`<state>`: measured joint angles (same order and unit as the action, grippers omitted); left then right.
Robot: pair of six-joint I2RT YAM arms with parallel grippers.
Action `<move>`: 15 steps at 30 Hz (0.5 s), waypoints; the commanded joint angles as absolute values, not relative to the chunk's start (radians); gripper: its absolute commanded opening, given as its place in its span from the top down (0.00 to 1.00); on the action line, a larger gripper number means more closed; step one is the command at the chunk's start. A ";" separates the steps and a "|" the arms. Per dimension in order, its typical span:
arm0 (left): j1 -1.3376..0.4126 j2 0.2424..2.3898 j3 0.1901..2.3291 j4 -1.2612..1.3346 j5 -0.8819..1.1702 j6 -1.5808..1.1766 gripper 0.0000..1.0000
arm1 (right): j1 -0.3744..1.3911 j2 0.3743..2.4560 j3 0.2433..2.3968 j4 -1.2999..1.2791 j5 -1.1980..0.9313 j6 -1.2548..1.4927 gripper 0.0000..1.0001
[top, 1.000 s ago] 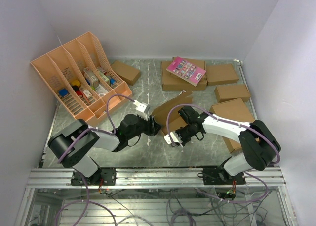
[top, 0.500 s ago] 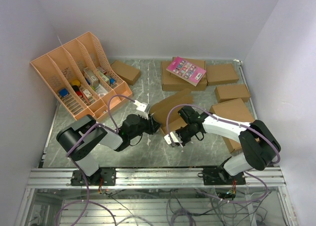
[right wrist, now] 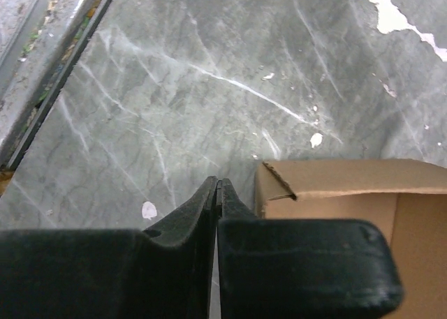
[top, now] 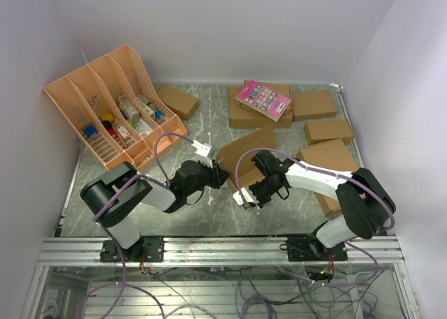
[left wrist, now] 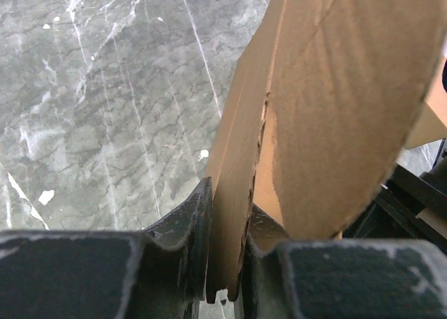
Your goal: Fold the paper box
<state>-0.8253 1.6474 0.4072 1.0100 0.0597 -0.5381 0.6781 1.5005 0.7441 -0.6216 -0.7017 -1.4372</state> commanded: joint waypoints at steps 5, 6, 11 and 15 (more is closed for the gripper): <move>-0.855 1.700 0.445 1.074 0.135 -0.480 0.78 | 0.675 1.487 0.759 -0.477 -0.633 -1.283 0.99; -0.860 1.709 0.446 1.079 0.146 -0.478 0.78 | 0.675 1.492 0.764 -0.475 -0.628 -1.276 0.99; -0.874 1.732 0.428 1.116 0.168 -0.484 0.79 | 0.676 1.510 0.777 -0.453 -0.618 -1.220 1.00; -0.880 1.729 0.412 1.137 0.172 -0.488 0.79 | 0.675 1.500 0.765 -0.403 -0.599 -1.162 1.00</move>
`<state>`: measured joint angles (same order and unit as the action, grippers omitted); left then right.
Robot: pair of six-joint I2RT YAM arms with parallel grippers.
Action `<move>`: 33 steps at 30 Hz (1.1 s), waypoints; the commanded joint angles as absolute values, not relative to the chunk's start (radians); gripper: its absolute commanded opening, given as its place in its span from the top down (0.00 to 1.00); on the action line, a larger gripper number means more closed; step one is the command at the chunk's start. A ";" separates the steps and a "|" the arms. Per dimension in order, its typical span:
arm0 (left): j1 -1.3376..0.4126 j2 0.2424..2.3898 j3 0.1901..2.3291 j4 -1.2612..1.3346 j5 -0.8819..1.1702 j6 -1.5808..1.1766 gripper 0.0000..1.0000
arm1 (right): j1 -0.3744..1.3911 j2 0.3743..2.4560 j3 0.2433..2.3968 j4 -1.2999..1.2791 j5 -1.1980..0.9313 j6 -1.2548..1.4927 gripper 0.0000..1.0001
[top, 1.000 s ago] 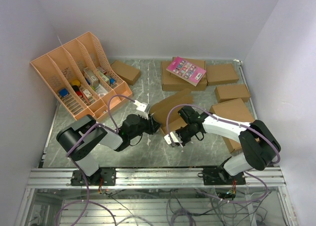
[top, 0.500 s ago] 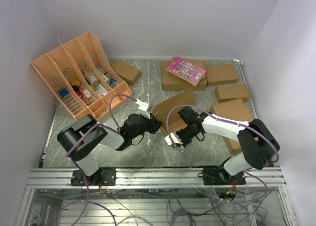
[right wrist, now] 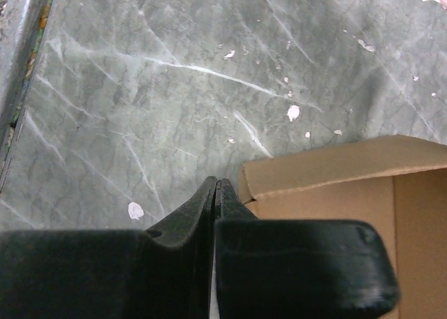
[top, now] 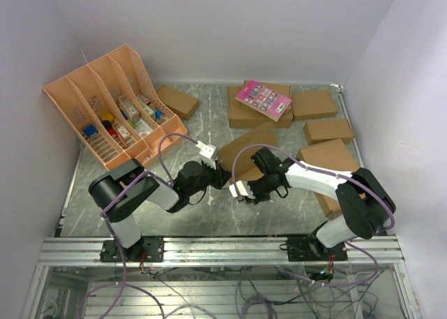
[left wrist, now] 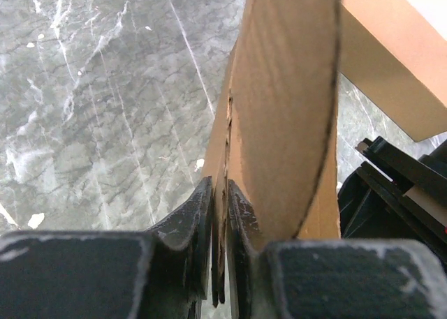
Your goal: Fold the paper box
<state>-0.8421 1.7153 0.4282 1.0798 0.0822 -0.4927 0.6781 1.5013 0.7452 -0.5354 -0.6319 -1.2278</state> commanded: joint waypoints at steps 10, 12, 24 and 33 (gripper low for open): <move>-0.888 1.720 0.386 1.136 0.141 -0.503 0.78 | 0.672 1.449 0.756 -0.414 -0.623 -1.133 0.99; -0.888 1.709 0.379 1.124 0.112 -0.511 0.76 | 0.665 1.449 0.781 -0.542 -0.688 -1.254 0.95; -0.877 1.587 0.375 1.030 0.025 -0.506 0.54 | 0.294 1.398 0.818 -0.949 -0.773 -1.652 0.91; -0.878 1.571 0.361 1.066 0.003 -0.517 0.38 | 0.161 1.386 0.780 -0.583 -0.635 -1.226 0.89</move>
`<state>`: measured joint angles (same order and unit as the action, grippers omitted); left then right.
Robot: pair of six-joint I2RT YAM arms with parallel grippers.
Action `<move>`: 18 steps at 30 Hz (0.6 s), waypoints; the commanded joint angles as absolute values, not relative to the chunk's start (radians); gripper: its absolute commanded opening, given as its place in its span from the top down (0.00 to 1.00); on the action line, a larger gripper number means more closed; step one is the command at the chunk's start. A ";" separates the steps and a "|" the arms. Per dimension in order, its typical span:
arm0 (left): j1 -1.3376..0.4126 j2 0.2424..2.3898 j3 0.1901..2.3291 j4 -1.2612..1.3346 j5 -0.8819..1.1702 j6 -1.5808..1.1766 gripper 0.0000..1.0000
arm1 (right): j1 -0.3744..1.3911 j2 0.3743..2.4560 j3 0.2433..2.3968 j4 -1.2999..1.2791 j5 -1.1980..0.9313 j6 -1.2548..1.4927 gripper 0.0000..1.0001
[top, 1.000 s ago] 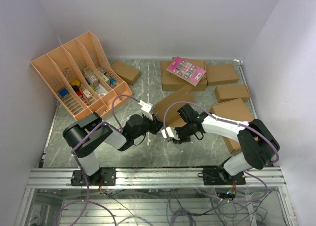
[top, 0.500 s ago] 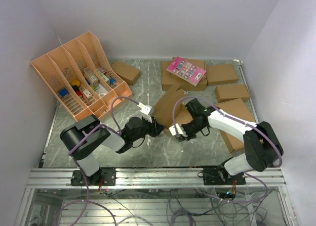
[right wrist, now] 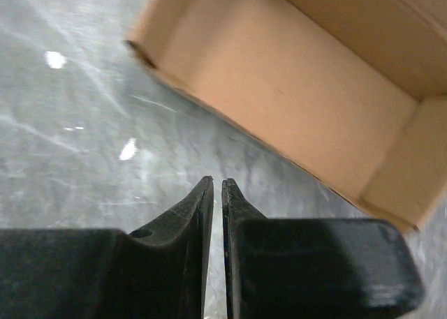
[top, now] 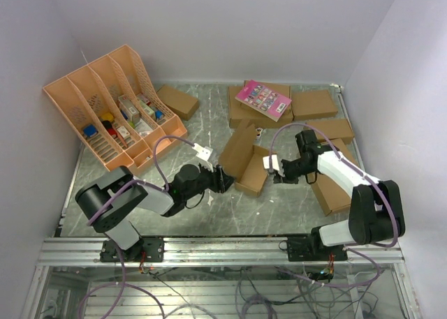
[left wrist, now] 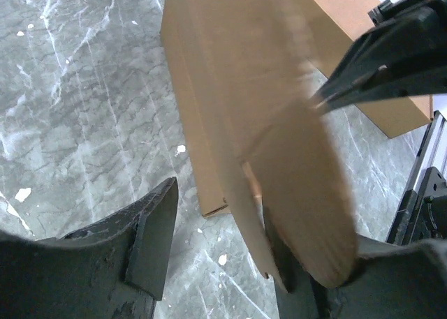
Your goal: Fold the paper box
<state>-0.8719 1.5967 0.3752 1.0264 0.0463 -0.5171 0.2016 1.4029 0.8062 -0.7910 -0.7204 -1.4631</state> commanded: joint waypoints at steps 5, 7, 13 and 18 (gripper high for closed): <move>-0.884 1.568 0.366 1.075 -0.020 -0.533 0.37 | 0.129 1.405 0.772 -0.451 -0.541 -1.060 0.89; -0.892 1.575 0.380 1.077 -0.027 -0.537 0.36 | 0.126 1.423 0.766 -0.390 -0.491 -1.003 0.89; -0.917 1.626 0.438 1.052 -0.026 -0.520 0.40 | 0.126 1.489 0.777 -0.317 -0.451 -0.920 0.98; -0.924 1.661 0.466 1.045 0.005 -0.502 0.56 | 0.129 1.531 0.779 -0.264 -0.433 -0.893 1.00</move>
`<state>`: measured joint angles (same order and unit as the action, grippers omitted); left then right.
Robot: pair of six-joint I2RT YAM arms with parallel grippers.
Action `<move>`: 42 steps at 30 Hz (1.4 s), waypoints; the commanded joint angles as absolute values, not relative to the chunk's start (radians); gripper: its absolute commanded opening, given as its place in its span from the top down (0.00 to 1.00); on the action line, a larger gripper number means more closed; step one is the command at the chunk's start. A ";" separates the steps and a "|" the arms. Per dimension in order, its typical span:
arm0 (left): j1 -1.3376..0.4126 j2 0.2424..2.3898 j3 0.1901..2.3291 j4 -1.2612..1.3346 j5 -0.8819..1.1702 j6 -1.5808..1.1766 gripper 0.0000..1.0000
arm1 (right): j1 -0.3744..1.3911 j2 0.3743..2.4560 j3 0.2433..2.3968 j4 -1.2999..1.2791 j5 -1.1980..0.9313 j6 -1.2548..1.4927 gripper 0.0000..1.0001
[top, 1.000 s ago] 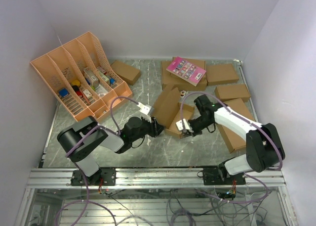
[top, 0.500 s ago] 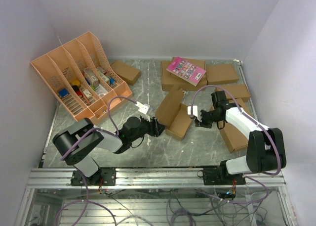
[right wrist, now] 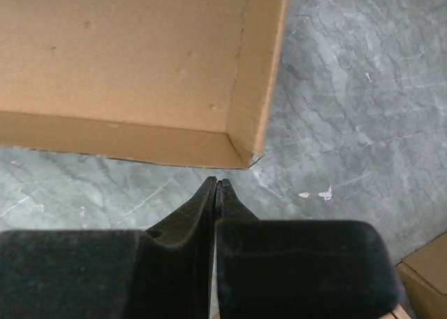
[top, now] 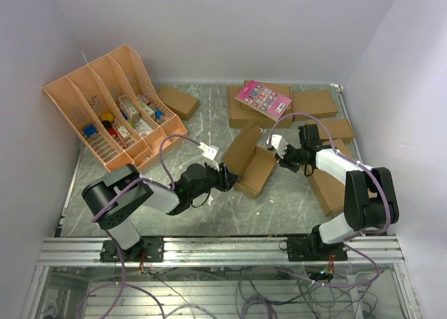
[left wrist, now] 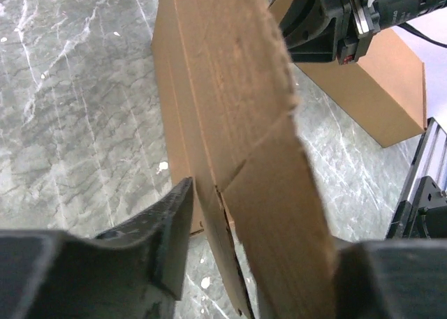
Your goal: Fold the paper box
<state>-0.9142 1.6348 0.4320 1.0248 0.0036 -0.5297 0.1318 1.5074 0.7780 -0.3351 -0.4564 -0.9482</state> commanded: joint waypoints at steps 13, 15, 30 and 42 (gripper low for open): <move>-0.925 1.721 0.546 0.988 0.188 -0.406 0.87 | 0.216 1.567 0.799 -0.201 -0.425 -0.903 1.00; -0.924 1.718 0.558 0.953 0.185 -0.396 0.86 | 0.218 1.567 0.798 -0.205 -0.423 -0.904 1.00; -0.922 1.398 0.493 0.628 -0.112 -0.297 0.73 | -0.088 1.337 0.829 -0.607 -0.833 -1.181 0.55; -0.923 0.991 0.354 0.379 -0.255 -0.243 0.44 | -0.057 1.592 1.096 -0.324 -0.863 -0.622 0.35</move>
